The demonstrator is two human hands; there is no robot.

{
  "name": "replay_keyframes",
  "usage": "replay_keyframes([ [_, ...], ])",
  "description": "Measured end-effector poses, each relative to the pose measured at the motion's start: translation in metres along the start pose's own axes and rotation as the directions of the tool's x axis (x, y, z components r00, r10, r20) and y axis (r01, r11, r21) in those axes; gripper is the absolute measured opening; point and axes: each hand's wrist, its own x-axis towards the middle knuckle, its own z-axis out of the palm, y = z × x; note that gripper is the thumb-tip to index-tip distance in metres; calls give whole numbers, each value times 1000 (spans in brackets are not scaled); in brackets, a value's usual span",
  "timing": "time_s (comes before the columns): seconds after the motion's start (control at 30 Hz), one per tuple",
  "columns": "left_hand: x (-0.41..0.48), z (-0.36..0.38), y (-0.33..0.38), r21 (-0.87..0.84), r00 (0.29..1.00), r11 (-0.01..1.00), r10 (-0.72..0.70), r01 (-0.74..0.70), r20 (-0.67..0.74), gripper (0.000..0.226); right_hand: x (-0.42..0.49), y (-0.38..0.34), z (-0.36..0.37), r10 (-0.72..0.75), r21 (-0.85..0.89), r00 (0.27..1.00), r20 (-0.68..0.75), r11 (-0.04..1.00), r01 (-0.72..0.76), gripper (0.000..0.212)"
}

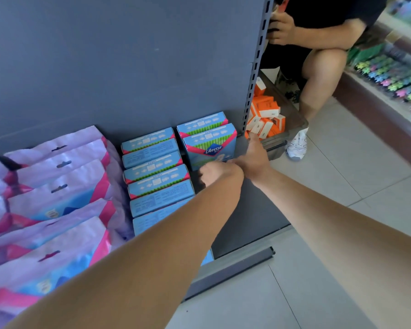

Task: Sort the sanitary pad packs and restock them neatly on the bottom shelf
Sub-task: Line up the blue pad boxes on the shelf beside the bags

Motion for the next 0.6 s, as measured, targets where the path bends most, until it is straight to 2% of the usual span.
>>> replay_keyframes([
  [0.07, -11, 5, -4, 54, 998, 997, 53, -51, -27, 45, -14, 9, -20, -29, -111, 1000, -5, 993, 28, 76],
  [0.13, -32, 13, -11, 231, 985, 959, 170, -167, 7, 37, -34, 24, -47, -28, -272, 1000, 12, 962, 31, 62],
  [0.2, -58, 22, -18, 438, 942, 836, 321, -331, 99, 33, -58, 45, -82, 28, -404, 1000, 0, 914, -25, 61],
  [0.27, -82, 39, -26, 587, 881, 664, 417, -463, 224, 32, -89, 66, -117, 68, -528, 998, 14, 848, -51, 57],
  [0.4, -139, 91, -43, 678, 798, 431, 412, -595, 439, 26, -162, 112, -184, 198, -628, 980, -1, 763, -154, 48],
  [0.6, -240, 189, -93, 621, 695, 312, 328, -719, 639, 18, -294, 200, -268, 376, -596, 925, -59, 730, -334, 44],
])
